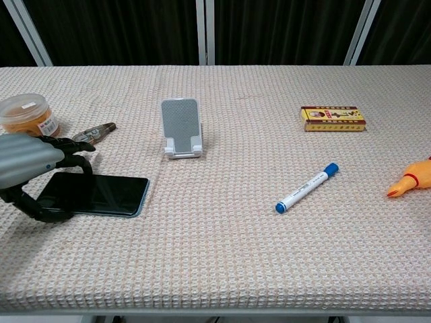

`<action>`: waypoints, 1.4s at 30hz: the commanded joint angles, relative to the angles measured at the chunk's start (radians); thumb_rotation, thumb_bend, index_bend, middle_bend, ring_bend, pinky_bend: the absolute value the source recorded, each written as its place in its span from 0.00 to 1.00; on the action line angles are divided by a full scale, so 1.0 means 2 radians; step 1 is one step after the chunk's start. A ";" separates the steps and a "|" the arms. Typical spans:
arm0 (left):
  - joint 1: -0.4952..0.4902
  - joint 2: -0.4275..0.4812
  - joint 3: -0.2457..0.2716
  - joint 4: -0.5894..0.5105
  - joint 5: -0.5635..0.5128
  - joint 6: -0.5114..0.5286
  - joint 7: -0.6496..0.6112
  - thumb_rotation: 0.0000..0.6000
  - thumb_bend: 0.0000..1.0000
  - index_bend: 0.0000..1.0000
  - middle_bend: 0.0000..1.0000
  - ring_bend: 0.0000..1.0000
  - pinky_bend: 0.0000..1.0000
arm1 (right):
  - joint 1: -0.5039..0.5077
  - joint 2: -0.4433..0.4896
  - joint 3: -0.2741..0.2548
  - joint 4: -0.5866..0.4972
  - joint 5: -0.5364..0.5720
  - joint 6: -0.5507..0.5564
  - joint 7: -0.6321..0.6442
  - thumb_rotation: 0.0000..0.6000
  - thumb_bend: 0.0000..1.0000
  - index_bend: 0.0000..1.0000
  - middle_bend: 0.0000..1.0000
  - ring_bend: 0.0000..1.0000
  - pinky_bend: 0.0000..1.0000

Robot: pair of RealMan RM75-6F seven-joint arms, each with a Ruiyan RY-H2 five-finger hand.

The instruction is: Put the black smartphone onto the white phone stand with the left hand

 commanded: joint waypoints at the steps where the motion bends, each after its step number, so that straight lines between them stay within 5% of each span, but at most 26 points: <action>1: 0.000 -0.002 0.001 0.003 0.003 0.001 -0.003 0.73 0.19 0.33 0.00 0.00 0.11 | 0.000 0.000 0.000 0.000 0.000 0.000 0.000 1.00 0.33 0.00 0.00 0.00 0.00; 7: 0.002 -0.006 0.000 0.008 0.019 0.008 -0.021 0.99 0.22 0.49 0.00 0.00 0.11 | 0.000 -0.001 0.000 0.002 0.001 -0.001 0.001 1.00 0.33 0.00 0.00 0.00 0.00; 13: 0.006 -0.009 0.000 0.016 0.049 0.025 -0.038 1.00 0.24 0.63 0.02 0.00 0.11 | 0.000 -0.002 0.000 0.003 0.002 -0.002 0.002 1.00 0.33 0.00 0.00 0.00 0.00; 18: 0.012 -0.008 0.002 0.019 0.080 0.043 -0.054 1.00 0.25 0.67 0.22 0.00 0.11 | 0.001 -0.003 -0.001 0.005 0.002 -0.003 0.003 1.00 0.33 0.00 0.00 0.00 0.00; 22: 0.015 -0.009 0.001 0.024 0.083 0.045 -0.056 1.00 0.28 0.68 0.38 0.11 0.15 | 0.001 -0.004 -0.001 0.005 0.001 -0.003 0.004 1.00 0.33 0.00 0.00 0.00 0.00; 33: 0.018 -0.009 0.000 0.033 0.118 0.056 -0.081 1.00 0.29 0.70 0.65 0.49 0.53 | 0.000 -0.002 0.000 0.004 0.000 0.000 0.005 1.00 0.33 0.00 0.00 0.00 0.00; 42: 0.013 0.008 -0.002 0.050 0.187 0.082 -0.115 1.00 0.29 0.71 0.73 0.57 0.54 | 0.001 -0.001 0.000 0.003 -0.002 0.000 0.004 1.00 0.33 0.00 0.00 0.00 0.00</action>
